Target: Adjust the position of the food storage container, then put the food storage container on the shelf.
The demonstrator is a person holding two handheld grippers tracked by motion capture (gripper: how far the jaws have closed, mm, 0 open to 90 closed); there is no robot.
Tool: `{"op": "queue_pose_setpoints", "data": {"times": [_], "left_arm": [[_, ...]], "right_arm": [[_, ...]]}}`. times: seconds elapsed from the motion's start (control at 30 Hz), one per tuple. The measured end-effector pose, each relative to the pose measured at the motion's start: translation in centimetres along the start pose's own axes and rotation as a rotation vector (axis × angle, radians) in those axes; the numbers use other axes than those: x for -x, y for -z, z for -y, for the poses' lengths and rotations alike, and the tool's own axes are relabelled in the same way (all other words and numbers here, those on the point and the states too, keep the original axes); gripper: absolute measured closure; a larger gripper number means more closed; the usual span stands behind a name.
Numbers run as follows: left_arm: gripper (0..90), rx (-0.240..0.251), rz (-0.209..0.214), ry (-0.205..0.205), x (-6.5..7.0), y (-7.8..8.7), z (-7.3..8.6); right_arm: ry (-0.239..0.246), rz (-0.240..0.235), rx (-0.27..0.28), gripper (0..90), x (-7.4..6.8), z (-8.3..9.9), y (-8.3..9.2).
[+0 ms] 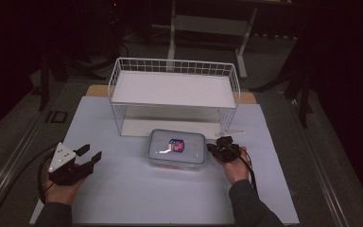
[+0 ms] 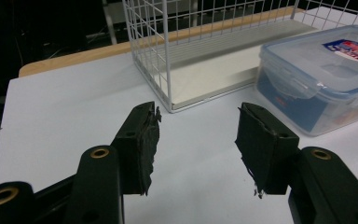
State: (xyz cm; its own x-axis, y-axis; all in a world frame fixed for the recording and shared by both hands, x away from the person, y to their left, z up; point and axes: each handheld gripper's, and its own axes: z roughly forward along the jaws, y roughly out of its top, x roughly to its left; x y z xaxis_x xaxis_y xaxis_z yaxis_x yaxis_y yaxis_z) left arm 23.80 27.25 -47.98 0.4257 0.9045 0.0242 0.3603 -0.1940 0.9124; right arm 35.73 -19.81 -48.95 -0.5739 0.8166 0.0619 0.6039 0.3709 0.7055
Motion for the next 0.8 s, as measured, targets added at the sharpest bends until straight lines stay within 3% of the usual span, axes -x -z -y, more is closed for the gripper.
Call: {"op": "queue_pose_setpoints", "data": {"times": [0.3, 0.37, 0.43, 0.47, 0.57, 0.6, 0.8], "left_arm": [[47.2, -0.004, 0.005, -0.004, 0.1, -0.1, -0.1], [47.1, -0.007, 0.002, -0.001, 0.1, -0.1, -0.1], [47.0, -0.006, 0.004, 0.004, 0.1, 0.0, -0.1], [46.8, -0.007, 0.010, 0.013, 0.2, 0.0, -0.1], [46.4, -0.007, 0.013, 0.015, 0.3, -0.1, -0.1], [46.1, -0.015, 0.022, 0.018, 0.5, -0.2, -0.2], [44.6, -0.013, 0.054, 0.042, 1.3, -0.4, -0.8]], "right_arm": [[-0.004, -0.028, 0.022, 89.4, -0.9, -0.4, -1.0], [0.000, -0.021, 0.018, 79.7, -0.9, -0.4, -0.7], [-0.013, -0.022, 0.024, 78.6, -0.8, -0.4, -0.5], [-0.025, -0.026, 0.044, 70.7, -0.8, -0.4, -0.1], [-0.025, -0.025, 0.054, 66.0, -0.9, -0.4, 0.2], [-0.039, -0.032, 0.079, 58.9, -0.9, -0.4, 0.7], [-0.049, -0.046, 0.104, 49.7, -1.4, -0.1, 1.6]]}}
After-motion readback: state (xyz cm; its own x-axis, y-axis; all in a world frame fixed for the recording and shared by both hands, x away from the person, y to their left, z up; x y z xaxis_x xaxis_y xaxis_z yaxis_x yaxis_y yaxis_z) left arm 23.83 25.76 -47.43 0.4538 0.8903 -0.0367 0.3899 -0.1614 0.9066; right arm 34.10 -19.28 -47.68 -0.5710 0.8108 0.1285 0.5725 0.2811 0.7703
